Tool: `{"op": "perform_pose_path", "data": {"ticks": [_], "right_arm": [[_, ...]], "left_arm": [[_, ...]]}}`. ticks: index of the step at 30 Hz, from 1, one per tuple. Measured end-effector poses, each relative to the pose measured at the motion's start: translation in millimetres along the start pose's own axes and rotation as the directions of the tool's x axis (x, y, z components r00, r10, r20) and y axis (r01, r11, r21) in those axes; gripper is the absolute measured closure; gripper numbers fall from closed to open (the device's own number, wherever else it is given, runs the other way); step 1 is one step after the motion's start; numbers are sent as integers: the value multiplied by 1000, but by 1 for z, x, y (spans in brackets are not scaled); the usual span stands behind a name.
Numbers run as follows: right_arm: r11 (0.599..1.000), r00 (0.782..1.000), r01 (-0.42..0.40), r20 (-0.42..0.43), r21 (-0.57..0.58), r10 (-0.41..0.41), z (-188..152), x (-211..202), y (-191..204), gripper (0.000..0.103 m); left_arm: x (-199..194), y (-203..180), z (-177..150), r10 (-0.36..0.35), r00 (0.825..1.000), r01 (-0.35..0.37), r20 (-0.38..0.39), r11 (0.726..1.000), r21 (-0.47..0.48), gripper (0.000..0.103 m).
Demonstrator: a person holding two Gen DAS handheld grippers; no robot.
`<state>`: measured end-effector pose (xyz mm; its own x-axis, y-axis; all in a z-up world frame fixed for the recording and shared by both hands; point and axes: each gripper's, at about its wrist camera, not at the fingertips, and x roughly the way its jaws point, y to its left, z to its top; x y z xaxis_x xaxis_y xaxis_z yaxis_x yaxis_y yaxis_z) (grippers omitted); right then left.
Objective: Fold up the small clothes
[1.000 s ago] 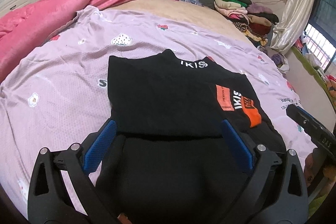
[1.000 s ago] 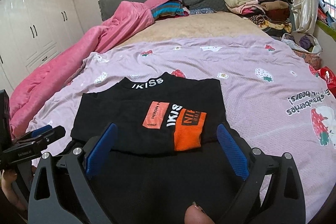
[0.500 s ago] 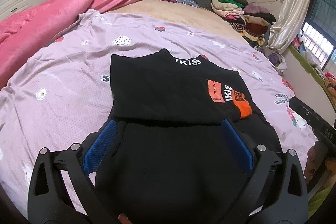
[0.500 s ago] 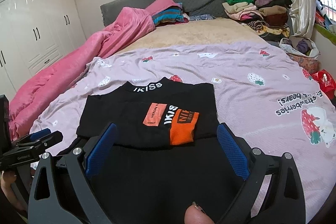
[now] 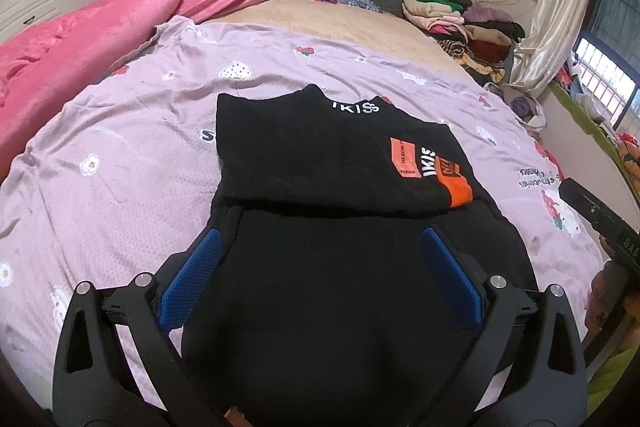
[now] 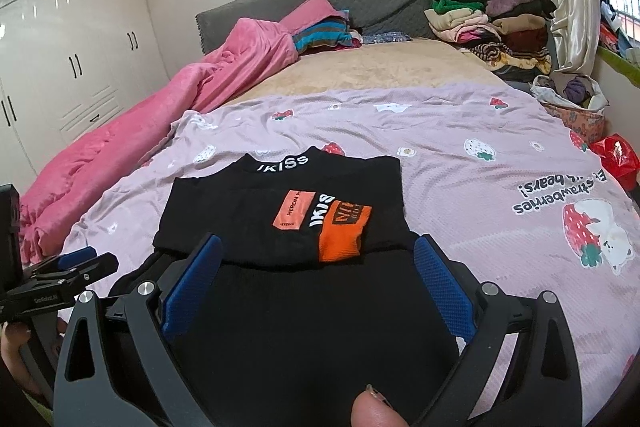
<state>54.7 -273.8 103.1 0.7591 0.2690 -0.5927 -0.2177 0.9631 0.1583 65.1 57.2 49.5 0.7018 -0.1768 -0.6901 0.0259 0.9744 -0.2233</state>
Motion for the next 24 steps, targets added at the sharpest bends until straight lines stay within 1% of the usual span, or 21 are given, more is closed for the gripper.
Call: {"op": "perform_pose_path", "data": {"ticks": [15,24], "right_arm": [[1000,1000,8,14,-1,-8,-14,-25,-14,6],[1000,1000,14,0,-10,-14,-25,-32,-22,6]], "left_arm": [[-16,1,-22,22,999,-22,-27,1000,4,10],[-21,6,-37,59,997,-58,-53,998,15,10]]}}
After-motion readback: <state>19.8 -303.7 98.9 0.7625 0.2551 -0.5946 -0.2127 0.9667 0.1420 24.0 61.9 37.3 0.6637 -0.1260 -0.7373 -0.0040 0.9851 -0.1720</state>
